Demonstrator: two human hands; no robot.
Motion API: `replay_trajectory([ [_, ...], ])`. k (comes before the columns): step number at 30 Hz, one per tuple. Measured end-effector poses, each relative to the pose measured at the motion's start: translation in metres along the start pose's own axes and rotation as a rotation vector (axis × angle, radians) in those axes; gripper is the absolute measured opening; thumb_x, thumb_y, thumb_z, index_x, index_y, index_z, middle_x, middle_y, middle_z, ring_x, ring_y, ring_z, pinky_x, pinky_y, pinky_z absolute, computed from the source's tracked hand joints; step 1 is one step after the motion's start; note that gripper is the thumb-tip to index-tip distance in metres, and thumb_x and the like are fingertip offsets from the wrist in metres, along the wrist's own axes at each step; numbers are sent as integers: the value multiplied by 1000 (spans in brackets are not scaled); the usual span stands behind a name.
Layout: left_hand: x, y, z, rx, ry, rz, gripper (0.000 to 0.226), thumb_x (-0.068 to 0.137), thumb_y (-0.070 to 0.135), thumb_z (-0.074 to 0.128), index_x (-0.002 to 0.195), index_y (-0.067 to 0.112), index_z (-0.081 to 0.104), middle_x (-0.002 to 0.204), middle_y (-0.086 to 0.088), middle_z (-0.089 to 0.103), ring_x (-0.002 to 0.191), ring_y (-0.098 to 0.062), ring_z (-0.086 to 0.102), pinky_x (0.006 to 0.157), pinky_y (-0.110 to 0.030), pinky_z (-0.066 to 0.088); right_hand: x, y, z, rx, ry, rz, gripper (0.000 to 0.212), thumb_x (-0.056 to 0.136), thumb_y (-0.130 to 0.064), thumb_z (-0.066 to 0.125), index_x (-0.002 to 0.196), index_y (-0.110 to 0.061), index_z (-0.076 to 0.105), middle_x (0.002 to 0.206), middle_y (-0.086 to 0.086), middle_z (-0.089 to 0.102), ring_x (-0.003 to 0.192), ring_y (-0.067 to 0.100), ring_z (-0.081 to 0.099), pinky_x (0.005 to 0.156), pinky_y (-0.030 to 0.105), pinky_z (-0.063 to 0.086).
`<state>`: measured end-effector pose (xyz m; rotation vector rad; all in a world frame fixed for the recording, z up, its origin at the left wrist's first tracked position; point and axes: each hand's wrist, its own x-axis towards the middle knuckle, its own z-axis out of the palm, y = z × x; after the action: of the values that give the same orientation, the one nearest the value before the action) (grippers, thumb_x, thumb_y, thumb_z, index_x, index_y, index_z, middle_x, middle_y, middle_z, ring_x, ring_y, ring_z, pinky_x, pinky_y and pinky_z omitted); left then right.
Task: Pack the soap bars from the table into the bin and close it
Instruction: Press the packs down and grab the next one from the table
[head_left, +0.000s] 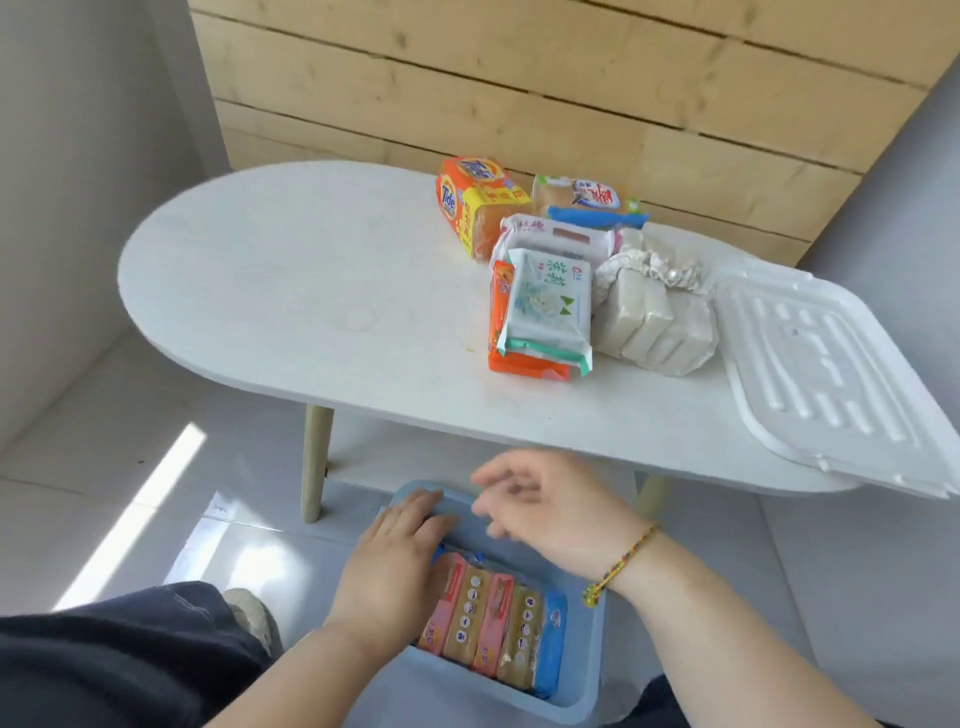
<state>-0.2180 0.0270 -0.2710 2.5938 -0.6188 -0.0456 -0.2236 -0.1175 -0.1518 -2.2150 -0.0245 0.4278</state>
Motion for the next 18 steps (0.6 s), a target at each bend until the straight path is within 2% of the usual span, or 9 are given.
replay_trajectory([
  [1,-1,6,-14,-21,117,69,29,82,20,48,108,17,63,123,-4,60,118,-20,54,95,-28,45,-3,-13,-13,107,70,-29,15,85,-13,54,79,-23,63,61,-12,71,52,-2,60,53,13,51],
  [3,-4,15,-46,-42,311,182,29,75,20,44,93,14,67,100,-5,71,102,-16,56,84,-26,45,-1,-32,-41,263,353,-85,23,83,-11,57,64,-24,56,40,-10,60,32,-2,49,36,10,40],
  [4,-4,17,-58,-41,367,199,31,74,19,44,98,14,63,100,-7,71,102,-16,51,87,-27,39,5,-37,-54,275,515,-89,21,83,-13,59,64,-21,55,41,-8,58,35,-1,50,37,10,40],
  [6,-2,17,-78,36,409,185,39,72,15,51,111,11,55,113,-15,65,112,-23,46,95,-32,30,21,-45,-73,160,719,-35,8,82,-23,61,83,-15,58,71,-4,62,70,8,62,61,18,47],
  [8,2,12,-89,172,387,108,56,67,14,63,121,5,53,124,-21,58,122,-37,47,104,-33,18,43,-47,-82,-30,700,137,45,82,-38,59,114,-7,52,113,9,58,110,26,54,91,31,45],
  [10,5,6,-95,180,305,13,68,76,16,66,136,9,34,142,-20,38,134,-36,23,112,-27,-2,60,-50,-85,-164,608,297,69,83,-52,51,131,-6,37,136,14,44,126,34,40,103,38,35],
  [12,9,-6,-90,154,266,-49,73,90,26,48,136,21,-9,154,-9,0,131,-22,-21,110,-27,-19,73,-54,-85,-218,562,403,82,81,-60,48,138,-6,26,142,13,38,131,34,30,103,38,32],
  [13,10,-10,-88,193,226,-81,72,93,30,40,132,23,-20,153,-4,-12,126,-18,-31,108,-30,-21,78,-56,-85,-239,548,442,85,79,-63,49,138,-7,24,141,11,39,131,33,28,102,38,33],
  [18,13,-14,-81,212,186,-143,74,93,32,36,128,26,-28,142,6,-28,121,-16,-37,106,-33,-20,95,-58,-80,-347,454,579,94,70,-70,53,139,-11,26,142,8,38,131,29,32,104,37,31],
])
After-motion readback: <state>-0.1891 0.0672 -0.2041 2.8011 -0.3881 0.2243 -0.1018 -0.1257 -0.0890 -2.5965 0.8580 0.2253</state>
